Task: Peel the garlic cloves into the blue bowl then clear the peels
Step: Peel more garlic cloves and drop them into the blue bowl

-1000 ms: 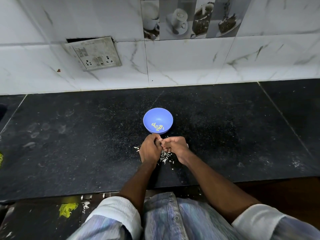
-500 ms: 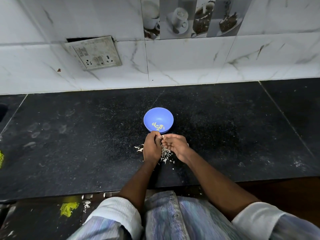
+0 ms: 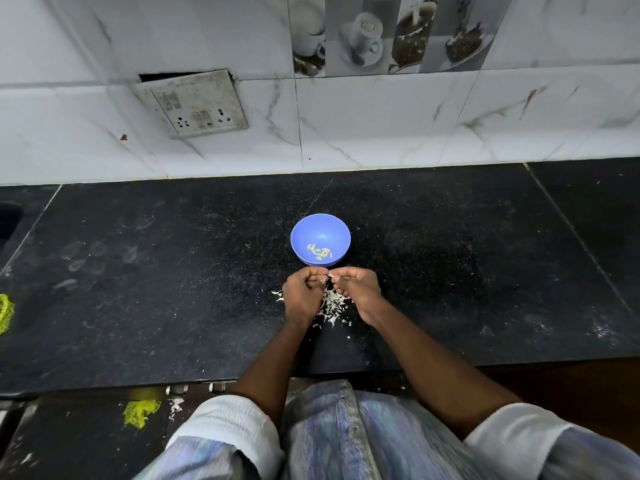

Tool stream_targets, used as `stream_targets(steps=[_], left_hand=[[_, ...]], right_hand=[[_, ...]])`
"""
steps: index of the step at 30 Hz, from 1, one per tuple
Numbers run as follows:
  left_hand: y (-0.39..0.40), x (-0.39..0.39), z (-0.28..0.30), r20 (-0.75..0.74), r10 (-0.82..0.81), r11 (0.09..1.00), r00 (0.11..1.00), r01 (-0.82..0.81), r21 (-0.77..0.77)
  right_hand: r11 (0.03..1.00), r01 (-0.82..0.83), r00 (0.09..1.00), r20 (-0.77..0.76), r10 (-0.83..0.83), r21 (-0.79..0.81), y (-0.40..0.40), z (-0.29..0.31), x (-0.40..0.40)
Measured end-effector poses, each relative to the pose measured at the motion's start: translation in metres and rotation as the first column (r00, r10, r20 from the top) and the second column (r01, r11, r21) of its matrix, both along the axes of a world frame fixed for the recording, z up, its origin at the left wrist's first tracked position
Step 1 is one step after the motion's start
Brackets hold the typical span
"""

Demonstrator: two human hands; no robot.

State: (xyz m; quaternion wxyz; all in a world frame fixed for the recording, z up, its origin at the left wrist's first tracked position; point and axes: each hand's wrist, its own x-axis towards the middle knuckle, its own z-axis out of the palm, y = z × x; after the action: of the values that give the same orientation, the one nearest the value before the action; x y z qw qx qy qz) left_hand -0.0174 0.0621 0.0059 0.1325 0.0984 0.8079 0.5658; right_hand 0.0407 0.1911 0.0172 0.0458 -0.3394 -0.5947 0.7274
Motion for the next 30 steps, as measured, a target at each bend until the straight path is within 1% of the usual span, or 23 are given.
stream_targets(steps=[3,7,11,14,18,21,23,25,27,30], left_hand=[[-0.001,0.0,0.003,-0.033,0.036,0.999,0.999,-0.037,-0.032],[-0.001,0.002,0.002,-0.07,0.024,0.997,0.997,-0.029,-0.071],[0.0,0.001,0.002,-0.053,0.013,0.995,0.999,-0.018,-0.095],[0.0,0.0,0.002,-0.031,-0.013,0.997,0.999,0.01,-0.08],[-0.001,0.001,0.002,-0.036,-0.025,0.997,0.999,0.023,-0.068],[-0.003,0.0,0.004,-0.08,-0.059,0.994,0.995,0.051,-0.098],[-0.004,0.0,0.004,-0.136,-0.094,0.99,0.986,0.077,-0.122],[-0.004,0.0,0.005,-0.158,-0.103,0.988,0.982,0.084,-0.128],[-0.003,0.0,0.005,-0.153,-0.084,0.991,0.985,0.066,-0.117],[-0.001,0.0,0.006,-0.078,-0.042,0.997,0.996,0.036,-0.07]], right_hand=[[1.0,-0.007,1.0,0.0,0.007,0.007,0.002,0.0,0.001],[1.0,0.002,1.0,0.006,-0.002,0.01,0.004,0.0,-0.001],[0.999,-0.004,1.0,0.029,0.003,0.044,0.004,0.0,-0.003],[0.994,-0.028,0.999,0.036,0.025,0.101,0.005,-0.001,-0.005],[0.991,-0.039,0.999,0.041,0.034,0.125,0.007,-0.003,-0.006],[0.993,-0.058,0.998,0.043,0.053,0.103,0.008,-0.003,-0.006],[0.995,-0.07,0.997,0.044,0.067,0.068,0.009,-0.002,-0.007],[0.997,-0.068,0.997,0.043,0.067,0.03,0.01,-0.002,-0.008],[0.999,-0.055,0.998,0.042,0.055,0.0,0.01,-0.003,-0.008],[0.999,-0.027,0.999,0.043,0.028,-0.018,0.01,-0.002,-0.009]])
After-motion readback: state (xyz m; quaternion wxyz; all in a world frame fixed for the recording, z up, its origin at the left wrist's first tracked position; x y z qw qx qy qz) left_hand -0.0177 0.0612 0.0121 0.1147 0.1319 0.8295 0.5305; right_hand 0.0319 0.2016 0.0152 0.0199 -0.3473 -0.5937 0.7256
